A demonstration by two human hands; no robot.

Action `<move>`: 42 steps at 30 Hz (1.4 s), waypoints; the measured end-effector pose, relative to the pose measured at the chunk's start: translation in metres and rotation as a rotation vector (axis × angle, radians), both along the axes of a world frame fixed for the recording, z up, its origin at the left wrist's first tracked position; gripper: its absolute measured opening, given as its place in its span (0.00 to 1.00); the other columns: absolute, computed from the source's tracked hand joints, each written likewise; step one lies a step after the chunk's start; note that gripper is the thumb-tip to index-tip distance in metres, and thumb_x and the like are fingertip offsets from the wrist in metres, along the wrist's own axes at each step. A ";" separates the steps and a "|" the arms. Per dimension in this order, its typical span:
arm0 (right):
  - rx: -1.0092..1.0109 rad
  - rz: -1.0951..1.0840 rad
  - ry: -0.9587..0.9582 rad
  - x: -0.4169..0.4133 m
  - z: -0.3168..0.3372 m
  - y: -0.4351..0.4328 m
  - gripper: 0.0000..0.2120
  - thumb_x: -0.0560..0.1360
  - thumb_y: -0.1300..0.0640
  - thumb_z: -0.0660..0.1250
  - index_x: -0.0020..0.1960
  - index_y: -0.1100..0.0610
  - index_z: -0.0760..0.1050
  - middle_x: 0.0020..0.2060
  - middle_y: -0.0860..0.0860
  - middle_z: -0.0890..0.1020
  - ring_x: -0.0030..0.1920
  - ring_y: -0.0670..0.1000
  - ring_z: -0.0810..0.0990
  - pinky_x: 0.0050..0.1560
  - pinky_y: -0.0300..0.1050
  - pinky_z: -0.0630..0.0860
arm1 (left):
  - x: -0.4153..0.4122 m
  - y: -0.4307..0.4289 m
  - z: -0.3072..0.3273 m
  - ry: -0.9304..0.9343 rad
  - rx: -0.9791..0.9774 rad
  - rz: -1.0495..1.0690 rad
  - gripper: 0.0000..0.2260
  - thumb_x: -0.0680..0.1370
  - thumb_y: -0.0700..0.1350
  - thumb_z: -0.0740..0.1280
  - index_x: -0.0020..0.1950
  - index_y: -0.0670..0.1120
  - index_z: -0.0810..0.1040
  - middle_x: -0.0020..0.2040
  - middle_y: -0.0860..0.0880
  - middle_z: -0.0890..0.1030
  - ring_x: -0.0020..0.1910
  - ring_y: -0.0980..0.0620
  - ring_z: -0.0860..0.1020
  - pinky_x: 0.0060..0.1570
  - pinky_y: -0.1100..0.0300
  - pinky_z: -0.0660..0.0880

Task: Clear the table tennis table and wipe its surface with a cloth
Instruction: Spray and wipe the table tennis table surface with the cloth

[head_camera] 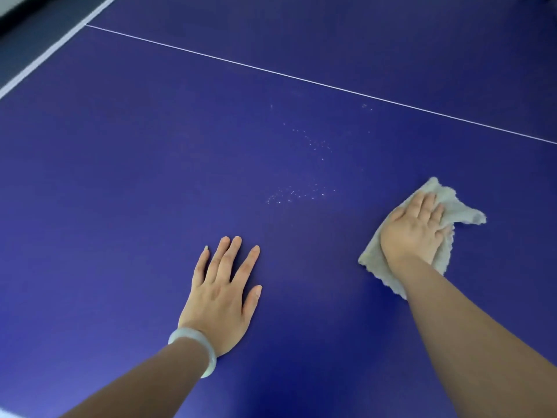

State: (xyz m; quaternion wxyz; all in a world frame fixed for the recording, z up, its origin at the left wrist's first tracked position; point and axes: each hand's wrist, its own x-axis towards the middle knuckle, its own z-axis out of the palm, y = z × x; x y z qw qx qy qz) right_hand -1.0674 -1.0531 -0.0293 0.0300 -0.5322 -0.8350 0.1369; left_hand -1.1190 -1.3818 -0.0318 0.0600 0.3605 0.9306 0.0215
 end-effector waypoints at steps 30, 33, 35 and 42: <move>0.048 0.292 -0.060 -0.082 -0.010 0.043 0.27 0.83 0.49 0.42 0.81 0.52 0.42 0.80 0.47 0.44 0.79 0.50 0.40 0.78 0.57 0.40 | -0.125 0.092 -0.010 0.031 0.090 0.397 0.28 0.83 0.55 0.46 0.81 0.45 0.53 0.80 0.42 0.54 0.80 0.44 0.48 0.78 0.47 0.43; 0.028 0.440 -0.043 -0.100 -0.007 0.052 0.27 0.83 0.49 0.41 0.81 0.50 0.41 0.80 0.44 0.44 0.79 0.48 0.40 0.78 0.57 0.42 | -0.124 0.091 -0.010 0.042 0.109 0.416 0.27 0.82 0.54 0.49 0.80 0.45 0.56 0.79 0.42 0.57 0.79 0.44 0.50 0.78 0.47 0.45; 0.051 0.659 -0.025 -0.097 -0.003 0.055 0.26 0.84 0.48 0.41 0.81 0.48 0.42 0.80 0.42 0.44 0.79 0.46 0.40 0.78 0.57 0.45 | -0.124 0.092 -0.009 0.046 0.123 0.422 0.27 0.82 0.54 0.48 0.80 0.45 0.57 0.79 0.42 0.58 0.79 0.44 0.51 0.78 0.47 0.46; 0.046 0.358 -0.005 -0.131 -0.003 0.137 0.27 0.83 0.50 0.45 0.81 0.53 0.47 0.80 0.47 0.51 0.80 0.50 0.46 0.78 0.59 0.43 | -0.125 0.091 -0.013 0.089 0.119 0.409 0.28 0.82 0.55 0.45 0.78 0.44 0.60 0.77 0.41 0.62 0.78 0.43 0.55 0.78 0.47 0.48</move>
